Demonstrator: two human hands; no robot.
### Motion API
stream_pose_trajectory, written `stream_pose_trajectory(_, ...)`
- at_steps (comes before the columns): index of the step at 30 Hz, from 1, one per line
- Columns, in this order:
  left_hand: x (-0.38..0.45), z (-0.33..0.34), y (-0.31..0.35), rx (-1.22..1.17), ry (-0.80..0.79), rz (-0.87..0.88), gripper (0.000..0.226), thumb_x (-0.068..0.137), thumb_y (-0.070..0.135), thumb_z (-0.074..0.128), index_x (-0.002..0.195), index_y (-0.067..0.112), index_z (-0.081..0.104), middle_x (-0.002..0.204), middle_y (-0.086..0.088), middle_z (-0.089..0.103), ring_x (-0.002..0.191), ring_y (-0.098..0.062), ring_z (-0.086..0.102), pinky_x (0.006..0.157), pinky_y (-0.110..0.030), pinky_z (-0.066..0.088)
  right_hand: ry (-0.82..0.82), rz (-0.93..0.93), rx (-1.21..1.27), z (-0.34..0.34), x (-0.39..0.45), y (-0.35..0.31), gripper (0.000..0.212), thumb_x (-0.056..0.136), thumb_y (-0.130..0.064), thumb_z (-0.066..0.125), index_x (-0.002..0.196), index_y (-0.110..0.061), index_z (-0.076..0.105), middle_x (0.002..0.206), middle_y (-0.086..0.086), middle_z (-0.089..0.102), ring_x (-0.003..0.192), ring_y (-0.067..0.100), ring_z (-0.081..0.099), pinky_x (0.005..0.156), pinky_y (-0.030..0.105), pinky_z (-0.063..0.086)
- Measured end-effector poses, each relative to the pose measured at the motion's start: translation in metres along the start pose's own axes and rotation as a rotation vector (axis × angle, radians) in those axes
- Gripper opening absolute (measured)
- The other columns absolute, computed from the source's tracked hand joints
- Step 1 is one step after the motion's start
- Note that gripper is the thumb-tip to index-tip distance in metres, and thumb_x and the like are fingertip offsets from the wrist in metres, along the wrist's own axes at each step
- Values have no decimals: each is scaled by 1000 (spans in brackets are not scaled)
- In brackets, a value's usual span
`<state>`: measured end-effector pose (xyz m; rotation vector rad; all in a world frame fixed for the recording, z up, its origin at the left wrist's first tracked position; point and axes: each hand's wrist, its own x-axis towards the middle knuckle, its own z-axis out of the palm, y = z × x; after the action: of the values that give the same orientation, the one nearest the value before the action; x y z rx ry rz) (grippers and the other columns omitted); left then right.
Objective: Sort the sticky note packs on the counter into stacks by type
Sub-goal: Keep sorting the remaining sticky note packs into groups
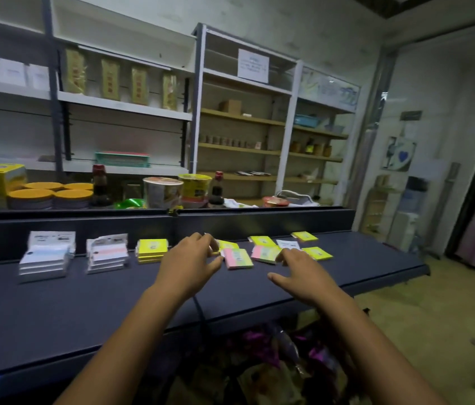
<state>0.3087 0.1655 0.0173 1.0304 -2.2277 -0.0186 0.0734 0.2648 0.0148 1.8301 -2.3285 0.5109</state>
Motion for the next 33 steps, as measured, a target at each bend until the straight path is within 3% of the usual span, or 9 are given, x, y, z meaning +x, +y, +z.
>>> stream_pose_trajectory(7,-3,43,101,-12,-34,-6,25,93,46,55,112,30,57,112,10,60,104,-12,57,76,-33,52,-9,25,0,-30,-33,102,49,90,-56,59,125,-23,51,126,-2,55,118,17,53,91,39,51)
stream_pose_trajectory(13,5,65,147,8,-54,18,30,94,47,55,117,28,55,115,8,59,107,-12,55,78,-33,51,14,35,20,-44,-38,155,49,89,-56,61,125,-23,52,127,-3,56,119,16,52,93,38,51)
stream_pose_trajectory(33,121,174,135,18,-71,-134,28,93,47,57,114,29,58,111,9,59,107,-14,56,79,-33,51,-19,-52,36,-1,97,240,48,91,-53,59,128,-24,51,130,-4,53,120,16,50,92,36,49)
